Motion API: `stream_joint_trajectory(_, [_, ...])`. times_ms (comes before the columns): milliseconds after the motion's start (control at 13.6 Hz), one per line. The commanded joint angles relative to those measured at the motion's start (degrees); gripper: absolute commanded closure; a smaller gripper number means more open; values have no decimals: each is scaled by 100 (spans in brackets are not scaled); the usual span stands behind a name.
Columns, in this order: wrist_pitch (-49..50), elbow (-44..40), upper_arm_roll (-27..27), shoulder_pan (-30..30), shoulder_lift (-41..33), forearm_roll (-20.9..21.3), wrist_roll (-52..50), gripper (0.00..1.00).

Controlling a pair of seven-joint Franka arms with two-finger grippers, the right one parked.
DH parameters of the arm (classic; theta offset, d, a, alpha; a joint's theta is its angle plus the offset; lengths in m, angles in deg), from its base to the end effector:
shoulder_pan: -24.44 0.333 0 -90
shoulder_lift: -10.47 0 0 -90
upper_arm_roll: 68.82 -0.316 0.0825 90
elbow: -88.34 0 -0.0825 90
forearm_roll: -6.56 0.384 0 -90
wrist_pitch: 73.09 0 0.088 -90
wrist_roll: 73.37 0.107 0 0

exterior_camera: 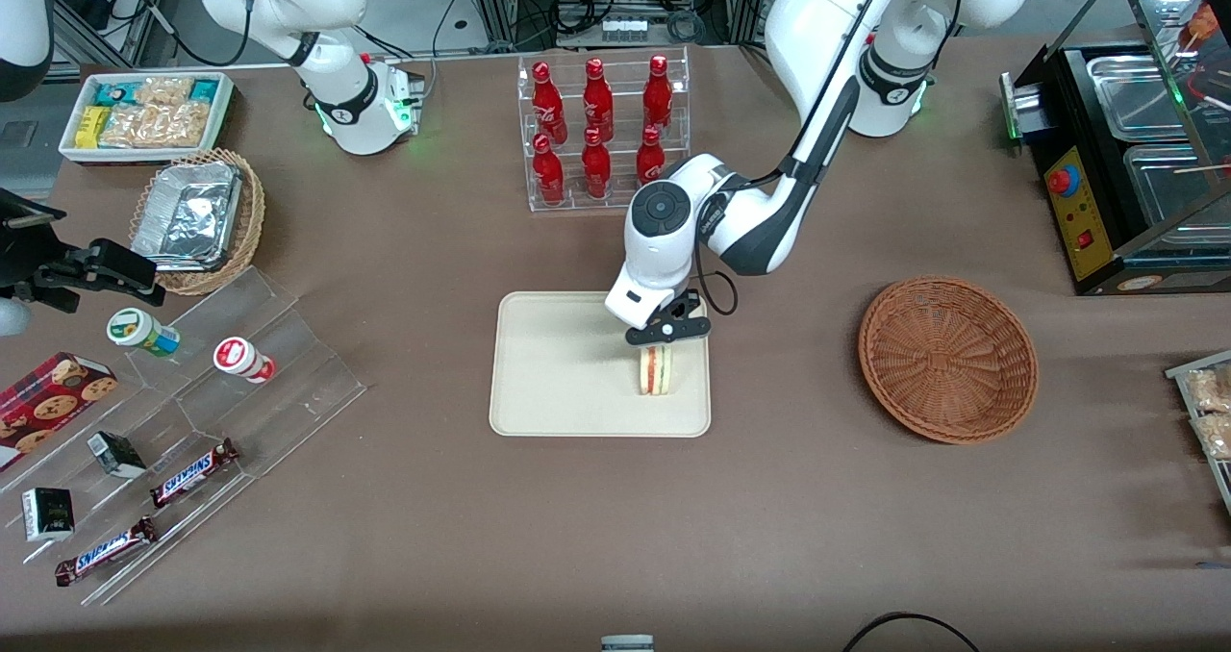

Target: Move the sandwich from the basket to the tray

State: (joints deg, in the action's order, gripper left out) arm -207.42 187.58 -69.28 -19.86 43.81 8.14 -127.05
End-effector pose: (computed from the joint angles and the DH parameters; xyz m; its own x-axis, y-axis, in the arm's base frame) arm 0.4849 -0.4658 0.2483 0.9878 0.1509 0.0378 0.1506 -0.9885 0.0098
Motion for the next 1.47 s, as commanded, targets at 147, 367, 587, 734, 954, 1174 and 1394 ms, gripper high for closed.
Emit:
stream_joint_trajectory(147, [82, -159, -129, 9, -46, 61, -11, 0])
stream_joint_trajectory(367, [511, -246, -419, 18, -528, 53, -55, 0])
stream_joint_trajectory(587, [960, -264, -954, 53, -1380, -26, -46, 0])
stream_joint_trajectory(734, [1381, -299, -1262, 53, -1794, -18, -64, 0])
stream_joint_trajectory(954, [2084, -352, -1605, 53, -2356, 26, 50, 0])
stream_joint_trajectory(1174, [2857, -317, -1711, 184, -2963, 26, 506, 0])
stream_joint_trajectory(1394, [3509, -134, -1458, 710, -3621, 26, 998, 0])
